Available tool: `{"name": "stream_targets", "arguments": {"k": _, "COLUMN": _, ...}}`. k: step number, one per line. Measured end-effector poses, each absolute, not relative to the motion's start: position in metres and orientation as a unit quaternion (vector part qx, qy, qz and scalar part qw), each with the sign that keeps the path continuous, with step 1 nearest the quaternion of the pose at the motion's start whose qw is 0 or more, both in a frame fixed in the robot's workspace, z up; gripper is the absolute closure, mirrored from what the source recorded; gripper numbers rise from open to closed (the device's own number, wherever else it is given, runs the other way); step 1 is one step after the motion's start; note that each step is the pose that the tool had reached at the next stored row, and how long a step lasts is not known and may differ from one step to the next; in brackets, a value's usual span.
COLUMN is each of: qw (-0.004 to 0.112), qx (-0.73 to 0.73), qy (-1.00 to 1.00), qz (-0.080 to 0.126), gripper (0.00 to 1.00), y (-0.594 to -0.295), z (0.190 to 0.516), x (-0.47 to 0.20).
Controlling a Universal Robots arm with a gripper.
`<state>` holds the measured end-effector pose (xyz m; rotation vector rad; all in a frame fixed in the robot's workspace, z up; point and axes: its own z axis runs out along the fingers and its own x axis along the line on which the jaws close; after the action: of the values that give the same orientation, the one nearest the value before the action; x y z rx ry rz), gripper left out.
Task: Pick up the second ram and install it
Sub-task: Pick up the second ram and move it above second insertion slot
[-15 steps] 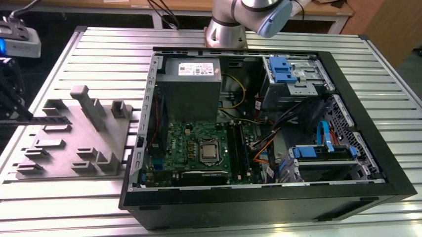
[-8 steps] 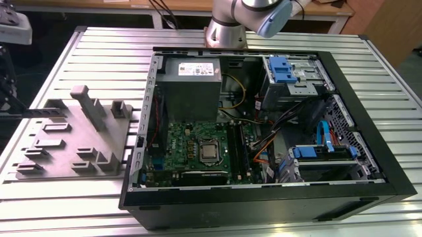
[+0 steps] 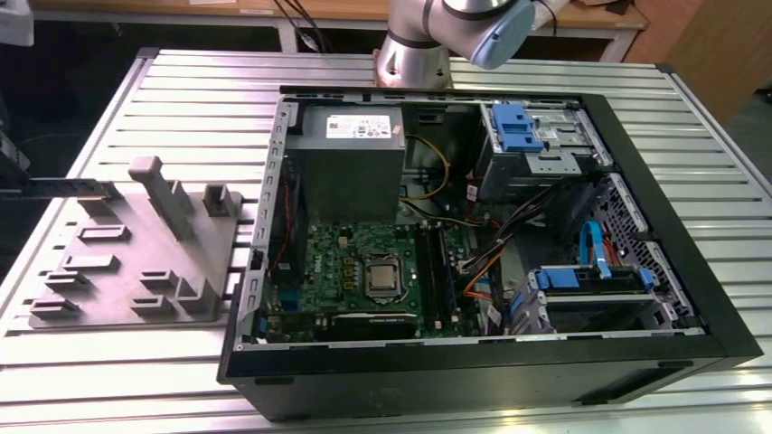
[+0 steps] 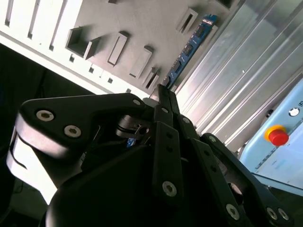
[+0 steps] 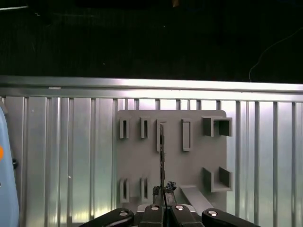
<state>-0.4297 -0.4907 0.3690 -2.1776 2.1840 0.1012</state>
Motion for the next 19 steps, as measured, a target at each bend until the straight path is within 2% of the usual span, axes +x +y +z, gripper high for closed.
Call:
{"name": "stream_targets", "arguments": {"k": 9, "qw": 0.030, "qx": -0.705, "qy": 0.707, "qz": 0.035, "gripper": 0.92, "y": -0.491, "z": 0.397, "x": -0.430}}
{"name": "stream_targets", "arguments": {"k": 19, "qw": 0.030, "qx": -0.705, "qy": 0.707, "qz": 0.035, "gripper": 0.92, "y": -0.491, "z": 0.398, "x": -0.427}}
